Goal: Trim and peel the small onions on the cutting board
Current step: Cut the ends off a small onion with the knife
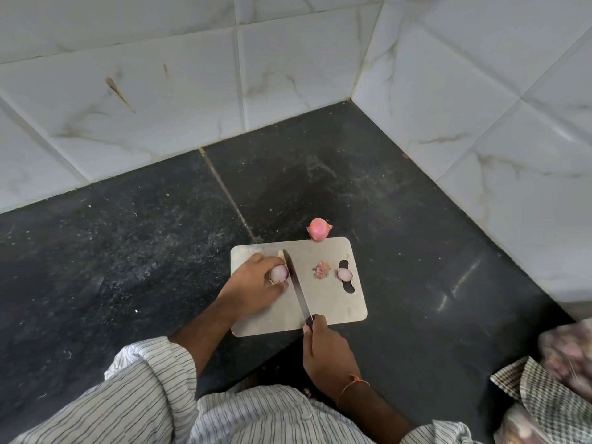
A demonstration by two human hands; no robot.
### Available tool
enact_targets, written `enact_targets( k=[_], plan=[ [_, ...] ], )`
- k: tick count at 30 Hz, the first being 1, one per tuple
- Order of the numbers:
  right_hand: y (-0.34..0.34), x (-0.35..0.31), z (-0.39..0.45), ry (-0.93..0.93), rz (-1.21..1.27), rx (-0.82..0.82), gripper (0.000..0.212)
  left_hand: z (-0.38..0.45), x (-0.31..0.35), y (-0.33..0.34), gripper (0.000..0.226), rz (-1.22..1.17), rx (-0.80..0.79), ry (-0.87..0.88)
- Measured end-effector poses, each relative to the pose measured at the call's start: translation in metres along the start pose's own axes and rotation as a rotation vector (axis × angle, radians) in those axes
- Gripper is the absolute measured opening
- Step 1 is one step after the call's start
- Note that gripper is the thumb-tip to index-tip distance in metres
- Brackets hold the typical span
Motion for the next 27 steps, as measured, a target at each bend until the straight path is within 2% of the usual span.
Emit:
enact_targets(
  k=[6,12,20,27],
  plan=[
    [-0.005,-0.002,-0.001,0.037,0.020,0.028,0.019,-0.005,-0.007,-0.005,0.048,-0.143,0.097,-0.058],
    [-0.008,-0.009,-0.004,0.060,0.029,0.038,0.016,-0.008,-0.018,-0.007,0.057,-0.211,0.111,-0.090],
    [-0.003,-0.018,-0.008,0.064,0.018,0.011,0.014,-0.013,-0.011,-0.008,0.050,-0.229,0.111,0.000],
    [-0.006,-0.021,-0.012,0.056,-0.018,0.013,0.015,-0.016,-0.010,-0.012,0.051,-0.261,0.129,-0.014]
  ],
)
Point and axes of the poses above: each hand's wrist, its own z-axis towards the middle knuckle, its own y-axis out of the palm, x = y × z, the point moved 10 cm from there along z, towards the middle knuckle, and after that the axes turned 8 degrees about x, right-handed, at the moved point
